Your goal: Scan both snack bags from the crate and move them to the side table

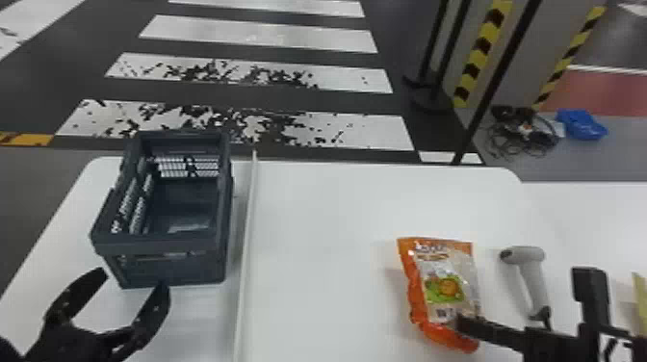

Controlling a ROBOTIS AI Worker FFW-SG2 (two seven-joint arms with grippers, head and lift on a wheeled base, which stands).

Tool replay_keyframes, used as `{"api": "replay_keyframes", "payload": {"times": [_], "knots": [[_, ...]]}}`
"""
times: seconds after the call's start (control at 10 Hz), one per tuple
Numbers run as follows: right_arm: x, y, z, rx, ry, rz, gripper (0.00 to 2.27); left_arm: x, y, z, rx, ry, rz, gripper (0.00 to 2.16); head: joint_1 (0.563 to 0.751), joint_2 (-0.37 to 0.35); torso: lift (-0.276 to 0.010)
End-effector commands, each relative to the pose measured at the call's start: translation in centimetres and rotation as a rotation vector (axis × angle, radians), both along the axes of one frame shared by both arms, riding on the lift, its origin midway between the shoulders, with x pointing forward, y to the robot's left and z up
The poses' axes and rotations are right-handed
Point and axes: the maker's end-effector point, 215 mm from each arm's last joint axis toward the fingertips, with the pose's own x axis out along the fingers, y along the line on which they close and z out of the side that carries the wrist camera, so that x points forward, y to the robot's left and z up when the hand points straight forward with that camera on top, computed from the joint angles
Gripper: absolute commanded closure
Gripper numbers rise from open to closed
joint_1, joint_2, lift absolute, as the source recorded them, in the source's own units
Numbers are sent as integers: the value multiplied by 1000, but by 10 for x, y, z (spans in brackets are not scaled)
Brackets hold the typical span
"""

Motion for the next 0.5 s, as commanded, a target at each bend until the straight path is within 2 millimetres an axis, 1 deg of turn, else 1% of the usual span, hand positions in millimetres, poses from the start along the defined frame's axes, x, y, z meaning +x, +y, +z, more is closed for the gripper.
{"api": "replay_keyframes", "payload": {"times": [0.0,0.1,0.2,0.3,0.4], "knots": [[3,-3,26,-17,-57,-7,2246,0,0,-1,-1,2,1,39,695,-118,-99],[7,-9,46,-25,-97,-26,2246,0,0,1,-1,-3,1,39,695,-122,-99],[11,-21,62,-36,-126,-54,2246,0,0,0,-1,-1,1,39,695,-128,-99],[15,-36,77,-37,-158,-88,2246,0,0,-1,-1,2,1,39,695,-134,-99],[22,-58,90,-68,-184,-140,2246,0,0,-1,-1,2,1,39,695,-153,-99]]}}
